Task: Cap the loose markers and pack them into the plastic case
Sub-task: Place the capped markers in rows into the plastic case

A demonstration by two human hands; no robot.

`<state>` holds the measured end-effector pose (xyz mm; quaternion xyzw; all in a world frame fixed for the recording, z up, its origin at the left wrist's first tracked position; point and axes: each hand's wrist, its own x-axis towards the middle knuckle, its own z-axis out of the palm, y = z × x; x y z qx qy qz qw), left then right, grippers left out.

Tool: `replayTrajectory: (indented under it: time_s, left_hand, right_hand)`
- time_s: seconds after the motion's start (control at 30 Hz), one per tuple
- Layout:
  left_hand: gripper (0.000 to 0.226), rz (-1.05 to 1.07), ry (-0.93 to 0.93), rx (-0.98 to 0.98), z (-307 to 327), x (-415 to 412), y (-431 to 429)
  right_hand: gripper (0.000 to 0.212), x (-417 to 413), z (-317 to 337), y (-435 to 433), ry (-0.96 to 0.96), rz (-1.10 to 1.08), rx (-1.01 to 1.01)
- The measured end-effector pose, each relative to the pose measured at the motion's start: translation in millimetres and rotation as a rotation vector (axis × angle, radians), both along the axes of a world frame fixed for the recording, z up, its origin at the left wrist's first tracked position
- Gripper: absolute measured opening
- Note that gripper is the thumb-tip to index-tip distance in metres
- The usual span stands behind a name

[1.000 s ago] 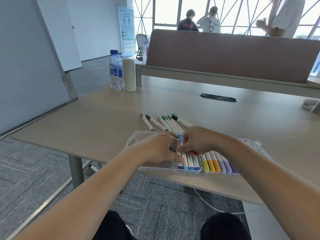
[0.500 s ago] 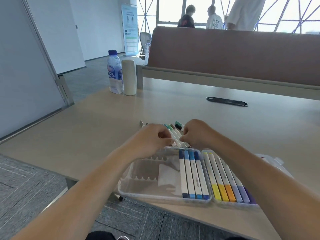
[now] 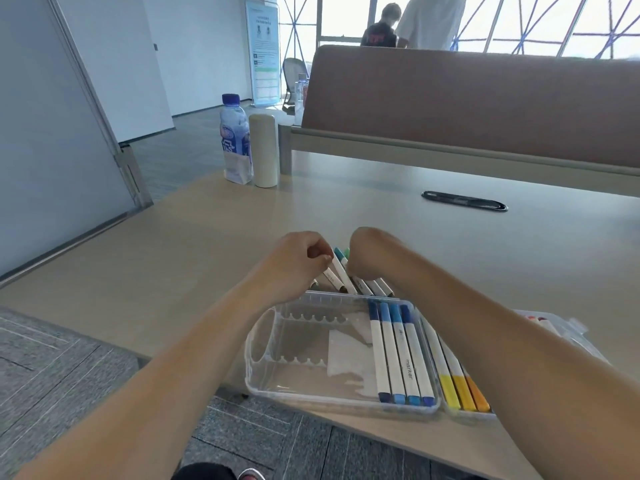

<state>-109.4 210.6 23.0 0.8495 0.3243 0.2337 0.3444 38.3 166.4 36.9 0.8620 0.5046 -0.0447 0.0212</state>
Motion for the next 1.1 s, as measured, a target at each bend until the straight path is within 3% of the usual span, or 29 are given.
replayTrajectory:
  time_s: [0.23,0.37,0.47,0.57,0.7,0.77,0.9,1.1]
  left_hand:
    - [0.011,-0.015,-0.016,-0.025,-0.2,-12.2,-4.5]
    - [0.009,-0.015,-0.044,-0.023,3.3,-19.9,-13.7]
    - [0.008,-0.026,-0.052,-0.047,1.1,-23.3,-22.6]
    - [0.016,-0.082,-0.003,-0.048,-3.6,-26.8,-35.4]
    - [0.037,-0.168,0.133,-0.030,-6.0,-34.7,-59.9]
    - [0.043,-0.184,0.248,0.068,-2.3,-38.6,-72.3]
    - [0.047,-0.245,0.409,0.304,-0.5,-41.4,-88.2]
    - [0.078,-0.359,0.480,0.257,-13.3,-37.3,-80.1]
  right_hand:
    - [0.011,-9.8,1.8,3.0,0.038,-0.048,0.009]
    - [0.023,-12.3,21.2,-17.1,0.111,-0.031,0.152]
    - [0.026,-21.0,37.7,-47.4,0.293,-0.058,0.184]
    - [0.027,-29.1,36.0,-80.6,0.463,-0.076,0.085]
    - [0.025,-35.1,22.0,-109.7,0.673,-0.087,0.042]
    - [0.026,-37.5,15.9,-117.9,0.721,-0.085,0.048]
    - [0.039,-37.3,7.4,-125.2,0.611,-0.047,0.085]
    - [0.029,-31.0,6.5,-128.5,0.509,0.029,0.073]
